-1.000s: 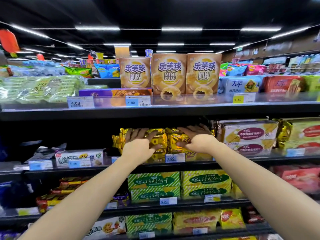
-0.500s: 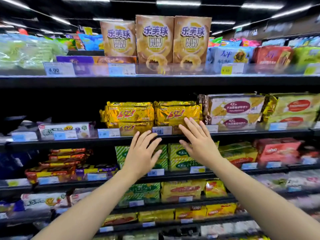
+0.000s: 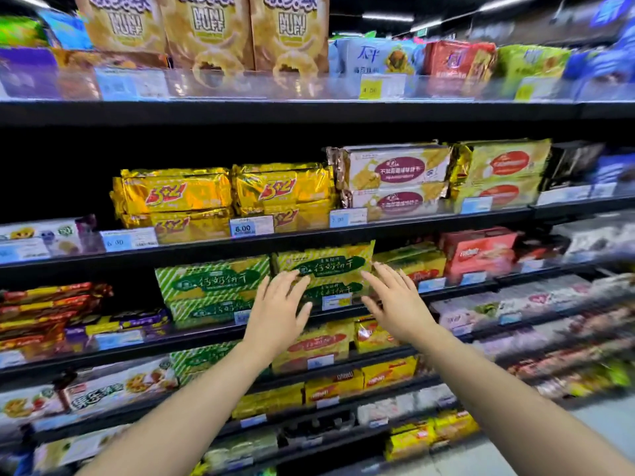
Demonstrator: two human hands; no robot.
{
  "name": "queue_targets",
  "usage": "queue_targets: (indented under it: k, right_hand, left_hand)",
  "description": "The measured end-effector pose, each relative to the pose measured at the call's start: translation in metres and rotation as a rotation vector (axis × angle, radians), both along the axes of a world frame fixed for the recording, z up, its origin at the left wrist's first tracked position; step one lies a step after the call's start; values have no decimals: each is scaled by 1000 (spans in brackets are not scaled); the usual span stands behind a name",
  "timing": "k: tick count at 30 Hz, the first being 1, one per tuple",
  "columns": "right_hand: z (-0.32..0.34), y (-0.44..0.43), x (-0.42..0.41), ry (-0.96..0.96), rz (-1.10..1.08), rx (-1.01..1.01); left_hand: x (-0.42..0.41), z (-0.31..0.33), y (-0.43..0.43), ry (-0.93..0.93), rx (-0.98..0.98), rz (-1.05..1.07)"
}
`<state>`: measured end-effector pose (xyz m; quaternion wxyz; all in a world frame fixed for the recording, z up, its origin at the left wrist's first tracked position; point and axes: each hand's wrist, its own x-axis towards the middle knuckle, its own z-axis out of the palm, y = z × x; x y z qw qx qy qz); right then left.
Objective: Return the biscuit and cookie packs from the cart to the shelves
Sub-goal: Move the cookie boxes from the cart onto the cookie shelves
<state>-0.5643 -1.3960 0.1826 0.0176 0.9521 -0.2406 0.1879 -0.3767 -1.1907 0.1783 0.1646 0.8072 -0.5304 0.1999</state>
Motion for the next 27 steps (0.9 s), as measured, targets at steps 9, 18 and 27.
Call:
queue_targets:
  k: [9,18,27]
  right_hand:
    - [1,-41,33,149,-99,190]
    - [-5,-37,47,147,-43,267]
    - [0,-38,37,155,-37,247]
  left_hand:
    - [20,-18,-14,64,128,102]
    - [26,-11,-16,64,167,116]
    - [26,-8,-19,22,198,102]
